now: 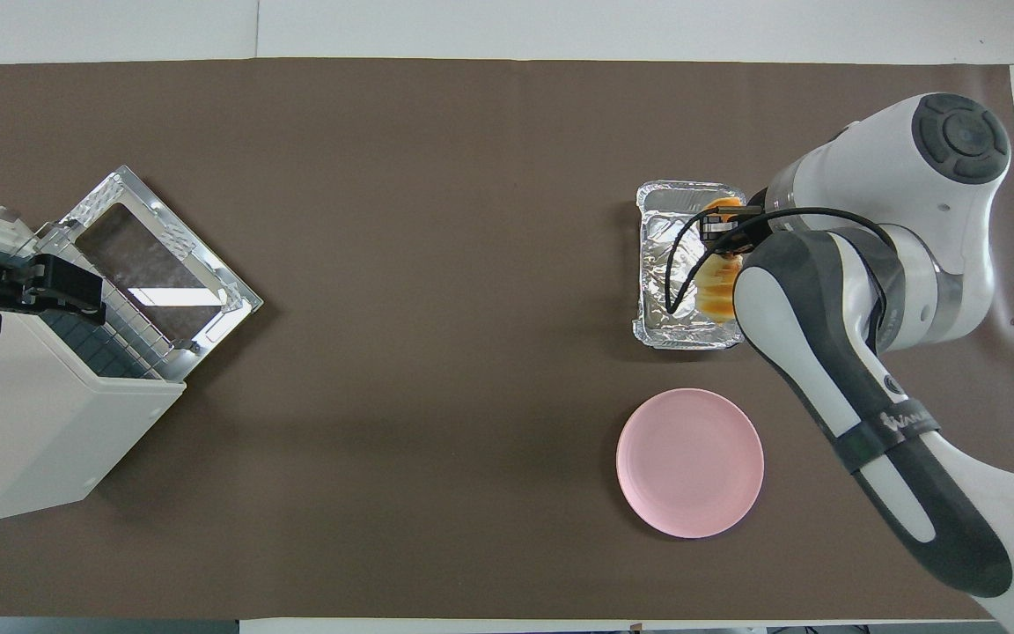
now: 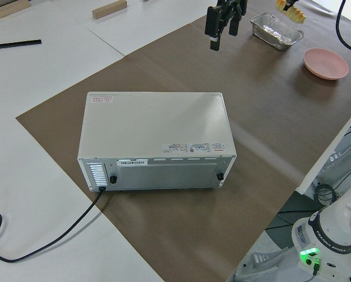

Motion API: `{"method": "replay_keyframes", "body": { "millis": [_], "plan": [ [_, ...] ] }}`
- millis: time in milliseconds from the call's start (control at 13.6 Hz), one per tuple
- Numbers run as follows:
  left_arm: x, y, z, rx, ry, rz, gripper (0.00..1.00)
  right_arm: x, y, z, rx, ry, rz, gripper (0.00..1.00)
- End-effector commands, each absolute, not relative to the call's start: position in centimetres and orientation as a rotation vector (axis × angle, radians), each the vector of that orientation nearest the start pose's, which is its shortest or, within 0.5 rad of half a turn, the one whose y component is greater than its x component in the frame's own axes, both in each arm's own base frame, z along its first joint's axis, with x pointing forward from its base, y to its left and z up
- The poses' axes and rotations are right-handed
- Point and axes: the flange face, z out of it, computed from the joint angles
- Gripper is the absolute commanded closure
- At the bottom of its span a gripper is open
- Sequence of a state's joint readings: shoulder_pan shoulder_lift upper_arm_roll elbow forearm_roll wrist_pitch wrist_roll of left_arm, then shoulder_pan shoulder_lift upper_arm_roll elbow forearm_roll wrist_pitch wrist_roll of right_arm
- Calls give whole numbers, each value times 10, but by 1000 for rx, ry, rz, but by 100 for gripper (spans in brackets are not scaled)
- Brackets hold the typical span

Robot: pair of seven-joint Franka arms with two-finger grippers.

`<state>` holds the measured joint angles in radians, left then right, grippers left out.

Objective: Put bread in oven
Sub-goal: 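Lower the bread roll into the foil tray and open the right gripper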

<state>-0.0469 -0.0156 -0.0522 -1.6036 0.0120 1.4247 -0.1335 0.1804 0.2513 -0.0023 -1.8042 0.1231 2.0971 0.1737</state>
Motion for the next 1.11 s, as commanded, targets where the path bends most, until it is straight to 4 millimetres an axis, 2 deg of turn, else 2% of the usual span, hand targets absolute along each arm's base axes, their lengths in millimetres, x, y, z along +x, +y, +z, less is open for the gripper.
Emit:
{"method": "replay_keyframes", "body": {
  "millis": [0,148,295,590,738,812,1033],
  "plan": [
    [527,-49,611,-3111,-51,235,0,639,131,382,-3009,60,-47,100],
    [526,-49,611,-3111,-51,237,0,641,138,351,-3016,51,-22,100],
    [527,-49,611,-3111,-51,235,0,630,151,332,-3023,19,11,100],
    [526,-49,611,-3111,-51,237,0,623,153,318,-3026,17,11,100],
    [526,-49,611,-3111,-51,237,0,621,151,315,-3026,22,-1,14],
    [526,-49,611,-3111,-51,237,0,622,151,320,-3027,16,5,0],
    [523,-67,619,-3113,6,201,0,624,137,347,-3036,18,35,0]
  ]
}}
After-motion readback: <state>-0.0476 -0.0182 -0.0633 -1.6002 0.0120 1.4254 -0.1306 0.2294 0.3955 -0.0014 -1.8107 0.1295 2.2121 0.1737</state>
